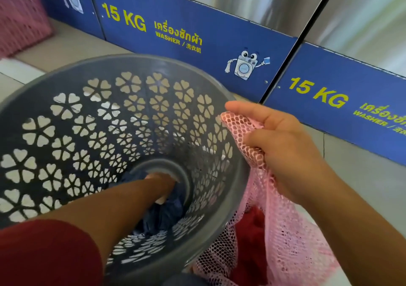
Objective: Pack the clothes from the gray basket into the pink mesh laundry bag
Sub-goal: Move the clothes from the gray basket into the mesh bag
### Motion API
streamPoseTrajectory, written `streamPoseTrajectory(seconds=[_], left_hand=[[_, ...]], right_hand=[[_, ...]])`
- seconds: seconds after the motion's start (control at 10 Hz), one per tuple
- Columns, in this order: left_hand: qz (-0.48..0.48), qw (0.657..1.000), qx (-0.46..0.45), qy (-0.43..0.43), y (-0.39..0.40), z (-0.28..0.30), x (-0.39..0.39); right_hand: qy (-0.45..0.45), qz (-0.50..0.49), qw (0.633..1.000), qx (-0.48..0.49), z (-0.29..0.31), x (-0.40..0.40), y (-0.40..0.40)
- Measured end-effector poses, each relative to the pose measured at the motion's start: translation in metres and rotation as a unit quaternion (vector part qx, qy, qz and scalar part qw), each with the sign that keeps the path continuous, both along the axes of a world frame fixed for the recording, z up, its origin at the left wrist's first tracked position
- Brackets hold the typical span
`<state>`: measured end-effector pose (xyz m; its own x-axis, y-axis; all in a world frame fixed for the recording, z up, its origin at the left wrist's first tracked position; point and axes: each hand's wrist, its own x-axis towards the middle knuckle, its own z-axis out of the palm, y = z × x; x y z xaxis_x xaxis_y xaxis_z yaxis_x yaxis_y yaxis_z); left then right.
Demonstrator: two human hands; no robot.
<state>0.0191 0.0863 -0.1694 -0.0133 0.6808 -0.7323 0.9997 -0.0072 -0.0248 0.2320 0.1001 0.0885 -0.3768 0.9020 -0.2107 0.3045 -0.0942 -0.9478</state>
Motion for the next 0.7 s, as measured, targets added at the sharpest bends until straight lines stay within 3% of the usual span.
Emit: streamPoseTrajectory(seconds=[0.1, 0.2, 0.4, 0.7], left_hand=[[-0.026, 1.000, 0.008, -0.009, 0.003, 0.020, 0.013], [-0.075, 0.996, -0.042, -0.005, 0.008, 0.034, 0.016], [-0.101, 0.992, 0.055, -0.045, 0.005, 0.103, 0.018], [0.010, 0.943, 0.269, -0.193, -0.047, 0.231, 0.050]], right_hand=[[-0.016, 0.007, 1.000, 0.011, 0.006, 0.000, -0.006], [-0.036, 0.008, 0.999, 0.024, 0.009, 0.002, -0.011], [-0.029, -0.015, 0.999, 0.032, 0.029, 0.020, -0.023], [-0.034, -0.065, 0.993, 0.094, 0.079, 0.076, -0.070]])
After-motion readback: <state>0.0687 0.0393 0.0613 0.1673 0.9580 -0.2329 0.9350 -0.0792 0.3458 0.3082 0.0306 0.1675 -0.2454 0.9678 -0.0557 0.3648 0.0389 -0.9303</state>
